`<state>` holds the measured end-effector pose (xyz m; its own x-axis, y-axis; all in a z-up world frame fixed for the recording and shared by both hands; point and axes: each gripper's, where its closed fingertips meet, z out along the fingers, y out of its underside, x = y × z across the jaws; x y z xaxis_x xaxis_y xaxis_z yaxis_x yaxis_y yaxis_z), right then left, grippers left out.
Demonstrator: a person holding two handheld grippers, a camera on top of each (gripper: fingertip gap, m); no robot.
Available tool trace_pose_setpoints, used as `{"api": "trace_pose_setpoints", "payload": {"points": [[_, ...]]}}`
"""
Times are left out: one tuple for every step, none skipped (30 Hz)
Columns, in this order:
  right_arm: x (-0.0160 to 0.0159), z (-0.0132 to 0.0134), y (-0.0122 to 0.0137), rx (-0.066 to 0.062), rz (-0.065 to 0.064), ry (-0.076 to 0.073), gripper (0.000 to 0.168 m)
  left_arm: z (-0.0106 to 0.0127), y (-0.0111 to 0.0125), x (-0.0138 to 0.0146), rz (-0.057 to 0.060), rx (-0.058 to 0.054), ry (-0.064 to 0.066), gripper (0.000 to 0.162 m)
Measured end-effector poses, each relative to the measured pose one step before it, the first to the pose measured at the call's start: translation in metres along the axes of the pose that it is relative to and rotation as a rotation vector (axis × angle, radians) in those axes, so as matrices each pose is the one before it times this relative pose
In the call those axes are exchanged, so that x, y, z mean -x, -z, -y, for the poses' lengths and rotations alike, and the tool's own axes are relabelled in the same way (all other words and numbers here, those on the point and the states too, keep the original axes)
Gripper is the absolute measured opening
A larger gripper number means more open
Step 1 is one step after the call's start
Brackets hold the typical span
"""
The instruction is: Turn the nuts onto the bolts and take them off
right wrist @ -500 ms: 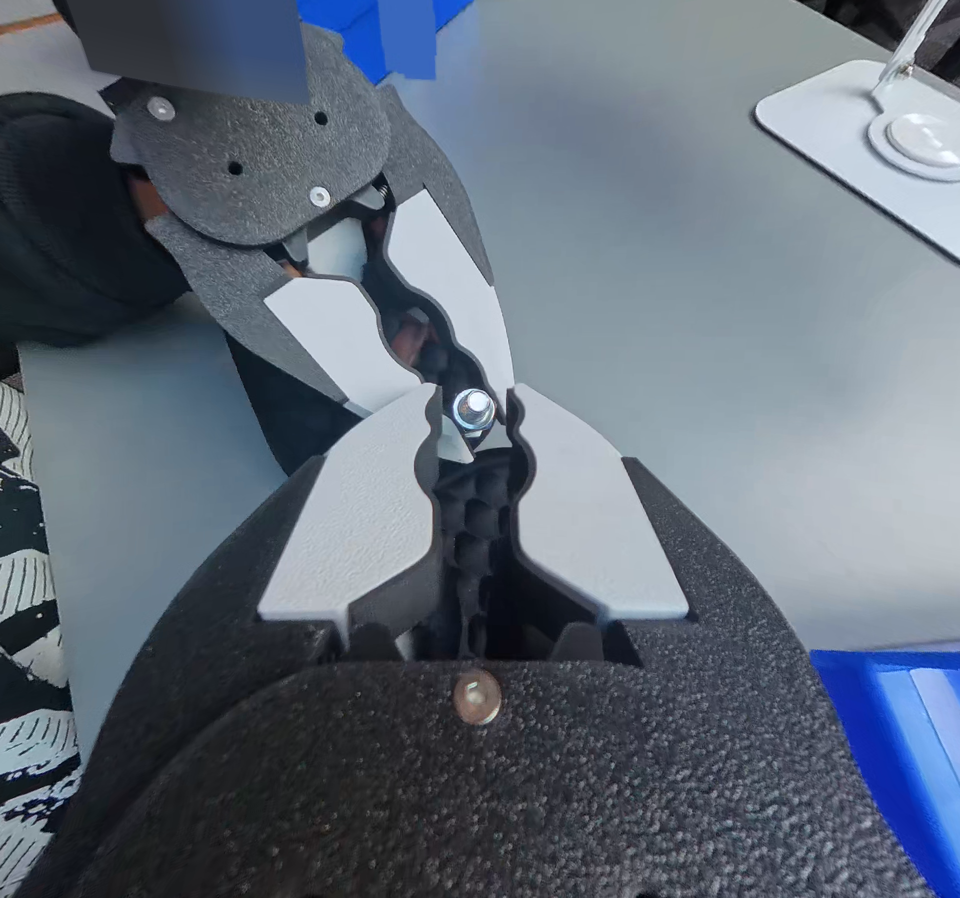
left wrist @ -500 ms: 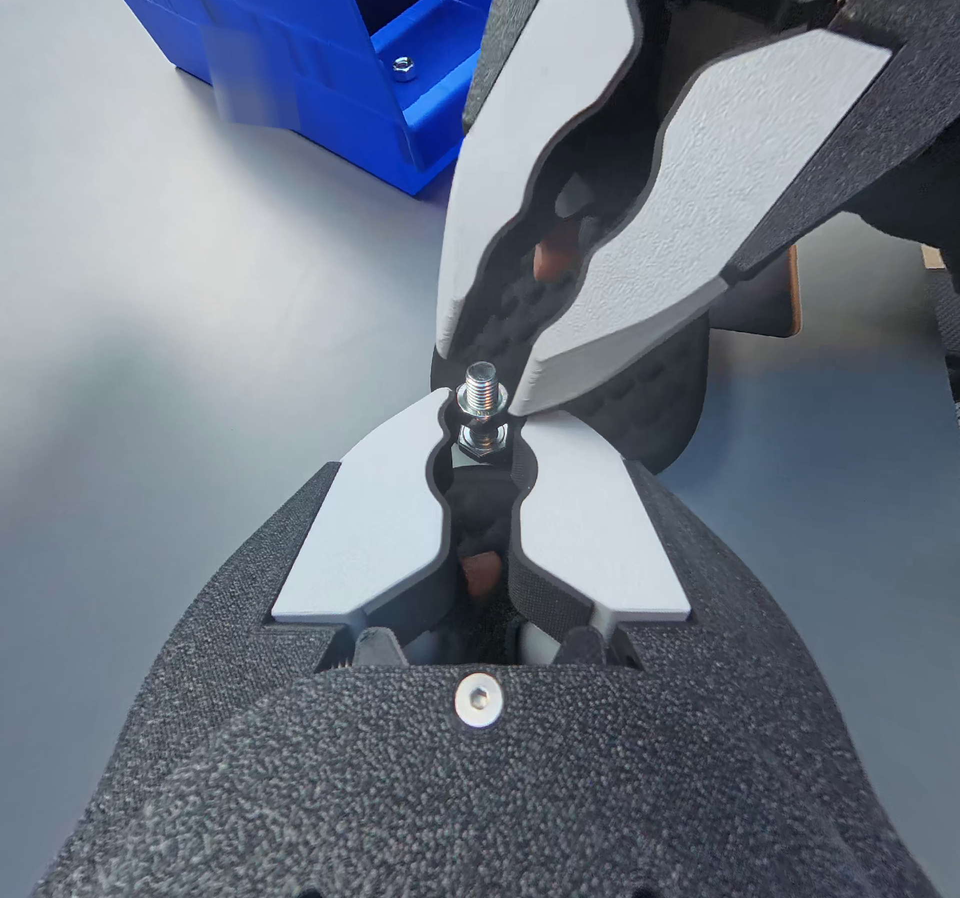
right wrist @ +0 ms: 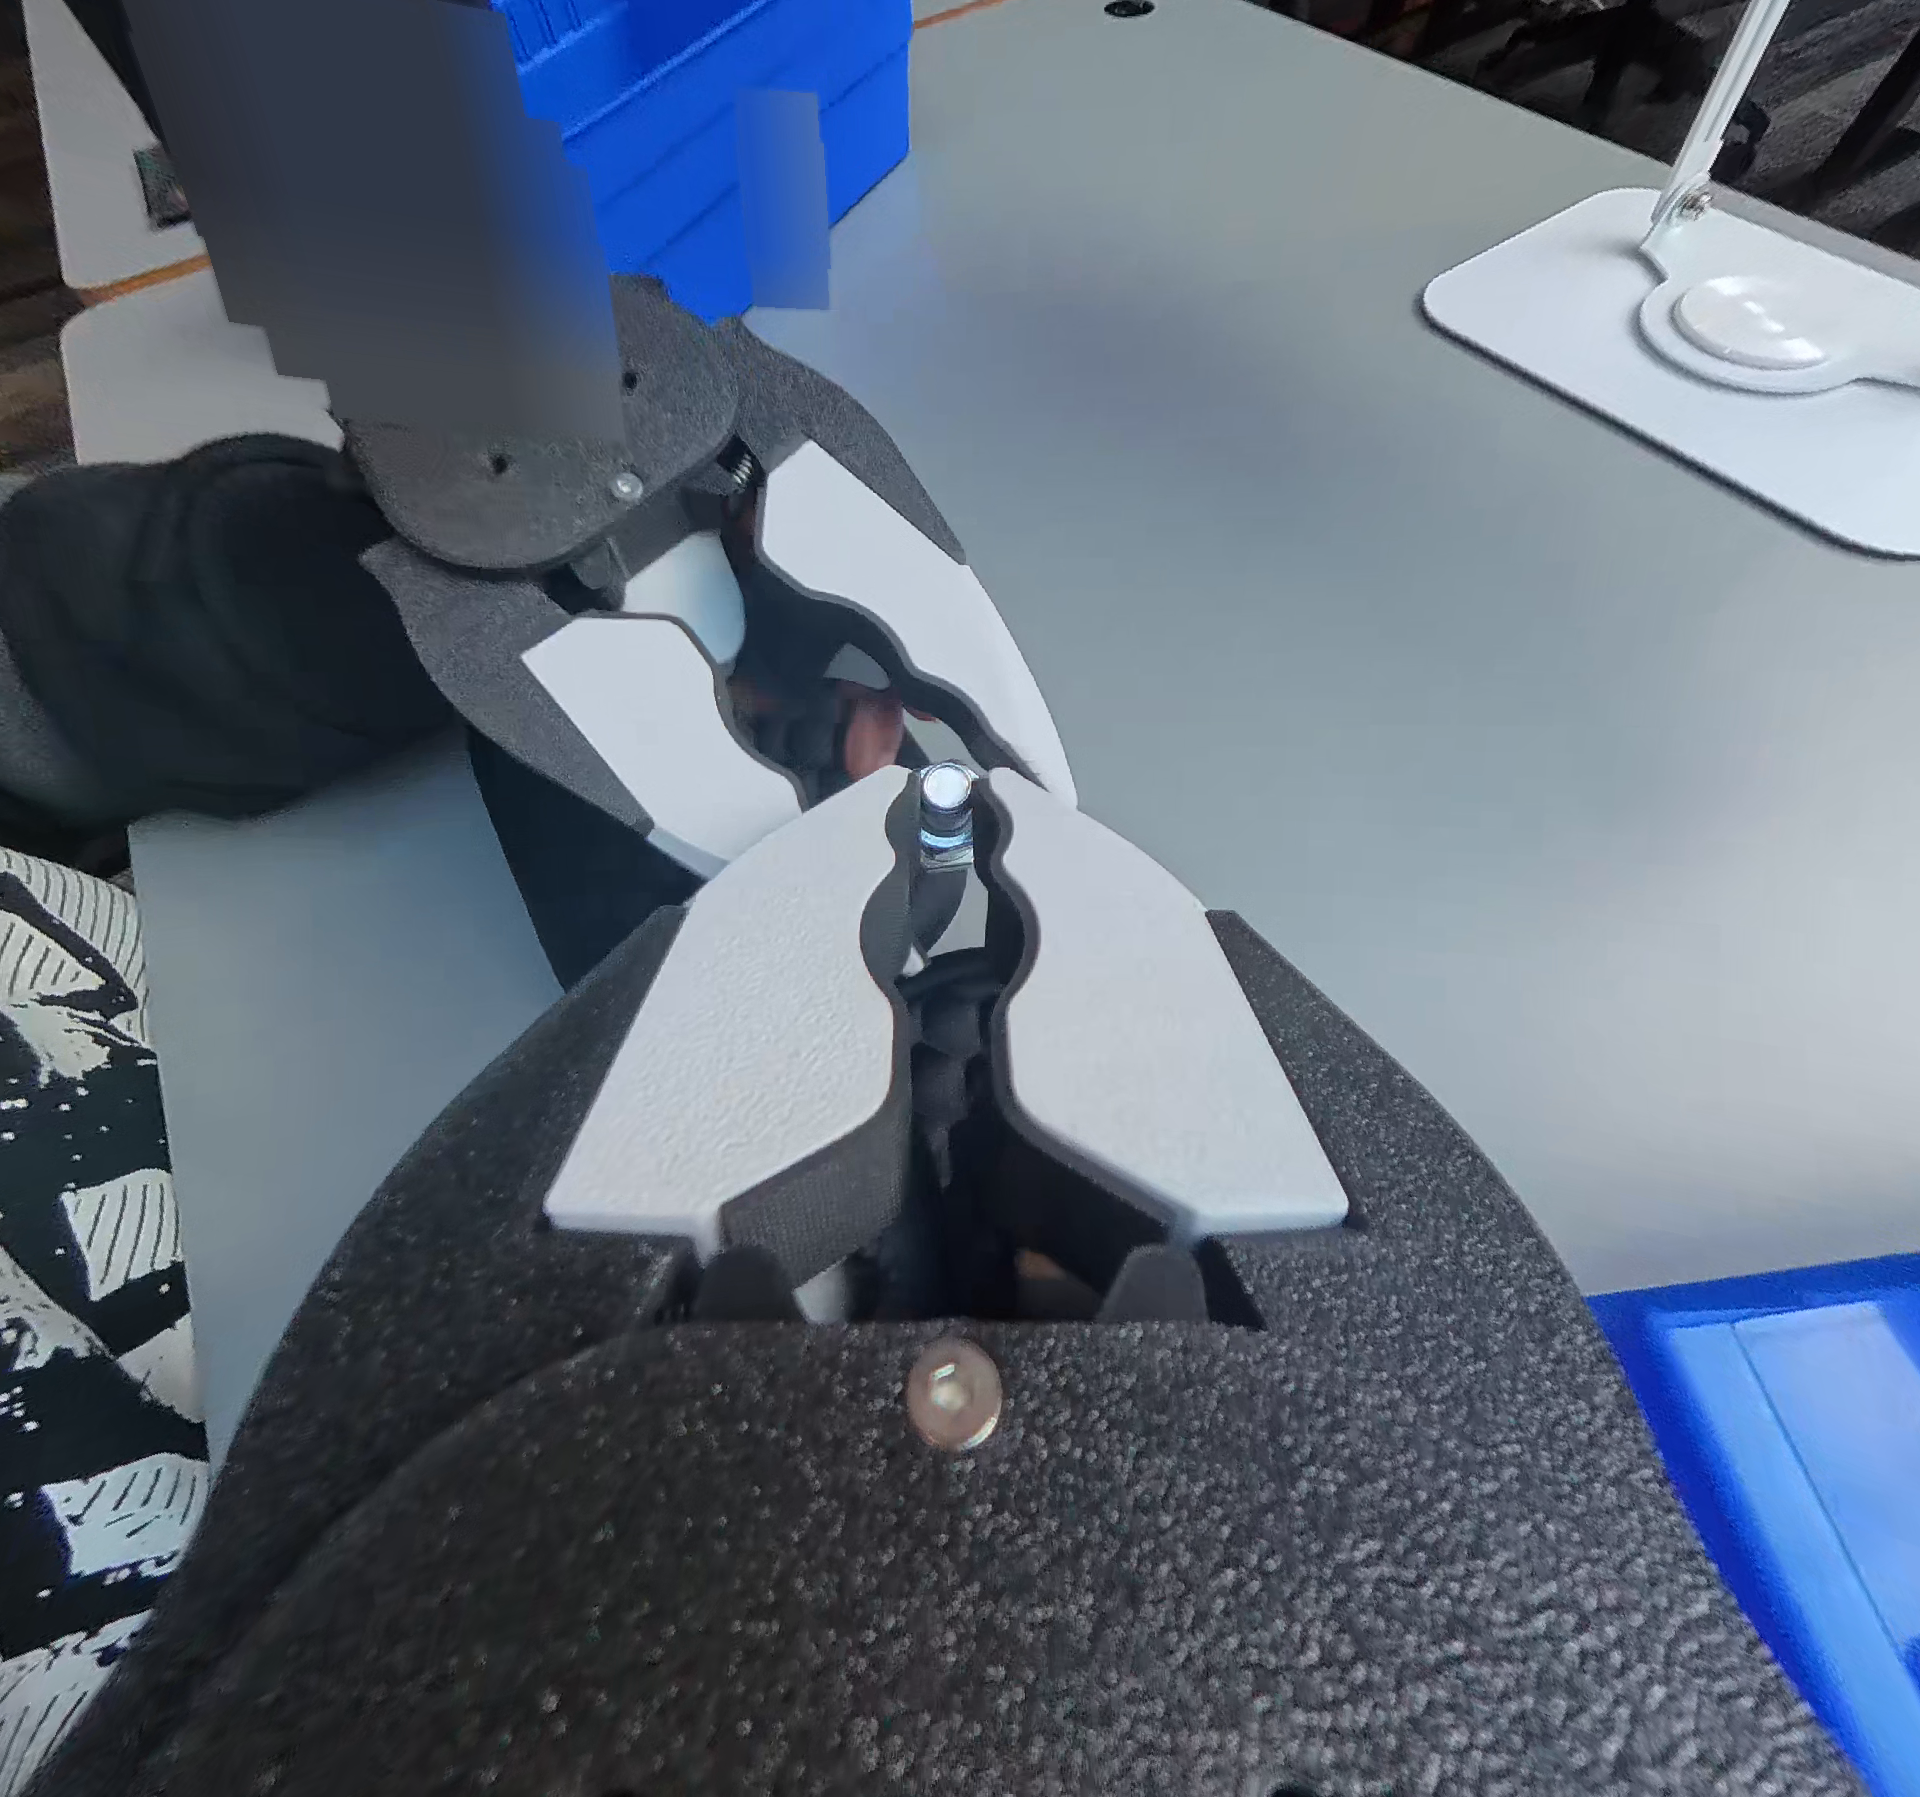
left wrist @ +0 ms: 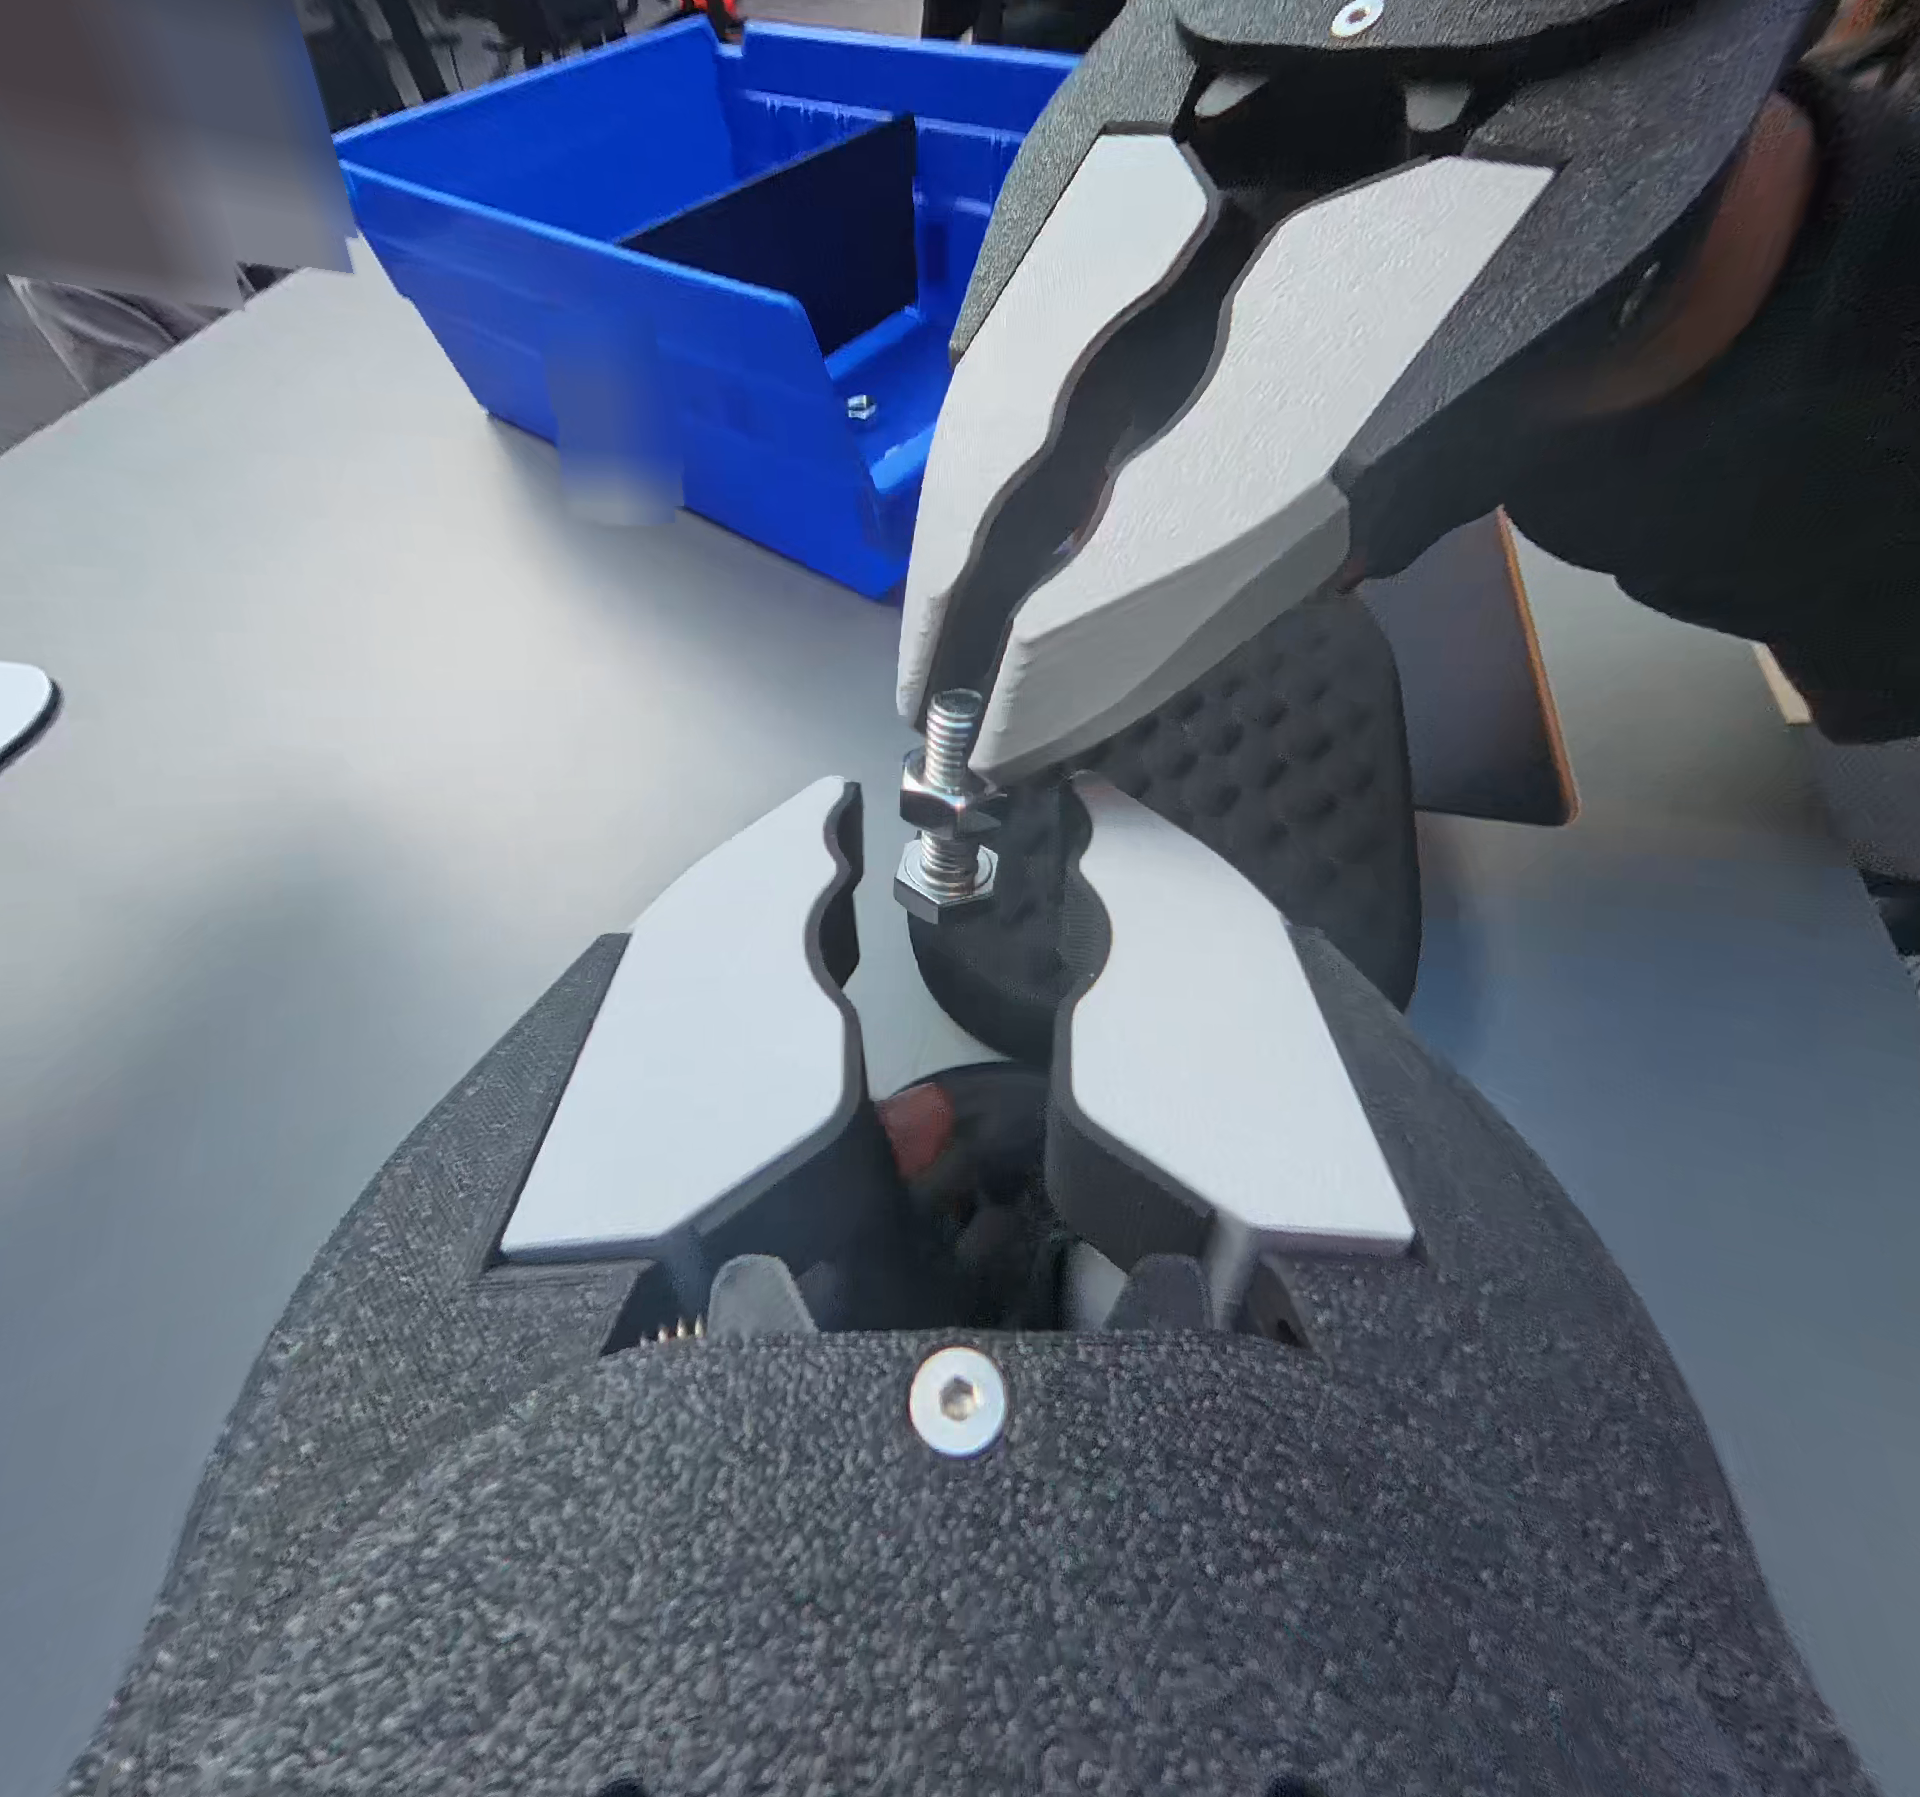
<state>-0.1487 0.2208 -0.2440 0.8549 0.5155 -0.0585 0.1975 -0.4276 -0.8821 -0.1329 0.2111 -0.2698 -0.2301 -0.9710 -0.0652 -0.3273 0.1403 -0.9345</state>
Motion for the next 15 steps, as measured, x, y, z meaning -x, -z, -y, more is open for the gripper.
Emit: {"api": "trace_pose_setpoints", "payload": {"points": [[-0.00146, 0.00569, 0.00377, -0.0138, 0.0045, -0.0058, 0.008, 0.00424, -0.00129, 0.00030, -0.0167, -0.0484, 0.0090, 0.043], [-0.00078, 0.00587, 0.00356, -0.0146, 0.0055, -0.0021, 0.008, 0.00398, -0.00145, -0.00053, -0.0225, -0.0467, 0.0062, 0.047], [0.00001, 0.00537, 0.00309, -0.0091, 0.0088, -0.0022, 0.008, 0.00280, -0.00063, 0.00023, -0.0175, -0.0308, 0.0070, 0.050], [0.00063, 0.00421, 0.00220, -0.0019, 0.0106, -0.0012, 0.008, 0.00221, -0.00014, 0.00002, -0.0176, -0.0161, 0.0123, 0.053], [0.00135, 0.00349, 0.00129, 0.0013, 0.0117, 0.0022, 0.008, 0.00273, 0.00038, -0.00172, -0.0264, -0.0191, 0.0103, 0.055], [0.00237, 0.00282, 0.00048, 0.0026, 0.0159, 0.0027, 0.008, 0.00268, 0.00092, -0.00098, -0.0186, -0.0251, 0.0101, 0.055], [0.00257, 0.00244, -0.00033, 0.0027, 0.0171, 0.0006, 0.008, 0.00144, 0.00130, 0.00019, -0.0081, -0.0223, 0.0125, 0.055], [0.00270, 0.00170, -0.00085, 0.0049, 0.0177, -0.0002, 0.008, 0.00159, 0.00216, -0.00088, -0.0130, -0.0190, 0.0082, 0.050], [0.00255, 0.00065, -0.00124, 0.0089, 0.0178, -0.0016, 0.008, 0.00318, 0.00274, -0.00202, -0.0169, -0.0283, -0.0017, 0.045], [0.00176, 0.00002, -0.00172, 0.0111, 0.0120, -0.0014, 0.008, 0.00300, 0.00263, -0.00059, -0.0029, -0.0274, -0.0024, 0.041], [0.00089, -0.00033, -0.00184, 0.0118, 0.0049, 0.0019, 0.008, 0.00193, 0.00191, 0.00072, 0.0054, -0.0189, 0.0016, 0.040], [0.00032, -0.00014, -0.00161, 0.0096, -0.0007, 0.0037, 0.008, 0.00097, 0.00106, 0.00003, 0.0012, -0.0098, -0.0001, 0.039], [0.00035, -0.00033, -0.00129, 0.0113, -0.0007, 0.0051, 0.008, 0.00024, 0.00036, -0.00042, 0.0012, -0.0031, -0.0056, 0.037], [0.00025, 0.00001, -0.00068, 0.0090, -0.0020, 0.0067, 0.008, -0.00056, -0.00021, -0.00096, 0.0008, 0.0040, -0.0109, 0.035], [0.00105, 0.00056, -0.00028, 0.0064, 0.0028, 0.0111, 0.008, -0.00132, -0.00092, -0.00111, 0.0007, 0.0105, -0.0130, 0.034]]}}
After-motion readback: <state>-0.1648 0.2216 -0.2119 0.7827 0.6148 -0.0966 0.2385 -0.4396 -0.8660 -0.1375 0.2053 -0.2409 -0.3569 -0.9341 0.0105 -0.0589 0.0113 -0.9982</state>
